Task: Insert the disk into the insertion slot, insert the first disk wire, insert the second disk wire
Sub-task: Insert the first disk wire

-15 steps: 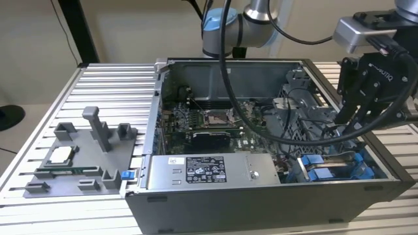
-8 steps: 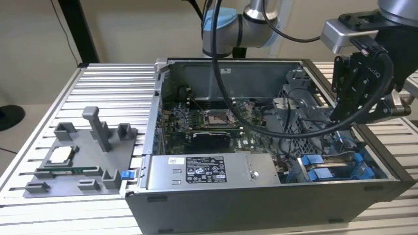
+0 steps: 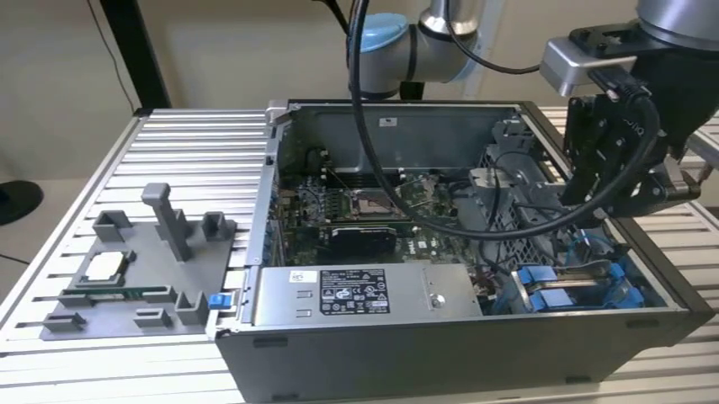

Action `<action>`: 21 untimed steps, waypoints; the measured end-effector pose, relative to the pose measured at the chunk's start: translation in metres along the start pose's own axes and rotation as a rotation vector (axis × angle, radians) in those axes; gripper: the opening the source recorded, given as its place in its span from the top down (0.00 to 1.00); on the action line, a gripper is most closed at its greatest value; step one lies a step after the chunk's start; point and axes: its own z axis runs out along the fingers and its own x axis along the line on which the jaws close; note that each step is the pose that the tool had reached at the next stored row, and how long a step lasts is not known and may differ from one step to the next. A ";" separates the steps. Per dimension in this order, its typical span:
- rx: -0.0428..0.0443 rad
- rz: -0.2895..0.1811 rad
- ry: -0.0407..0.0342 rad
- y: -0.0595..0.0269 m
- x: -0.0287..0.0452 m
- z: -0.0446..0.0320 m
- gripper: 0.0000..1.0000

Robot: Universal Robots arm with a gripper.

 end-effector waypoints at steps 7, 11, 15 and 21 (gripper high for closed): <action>0.0305 0.000 -0.0172 0.0088 0.0004 0.0064 0.00; 0.0543 0.000 -0.0402 0.0093 0.0005 0.0080 0.00; 0.0604 0.003 -0.0748 0.0118 0.0006 0.0096 0.00; 0.0631 0.005 -0.0908 0.0133 0.0008 0.0106 0.00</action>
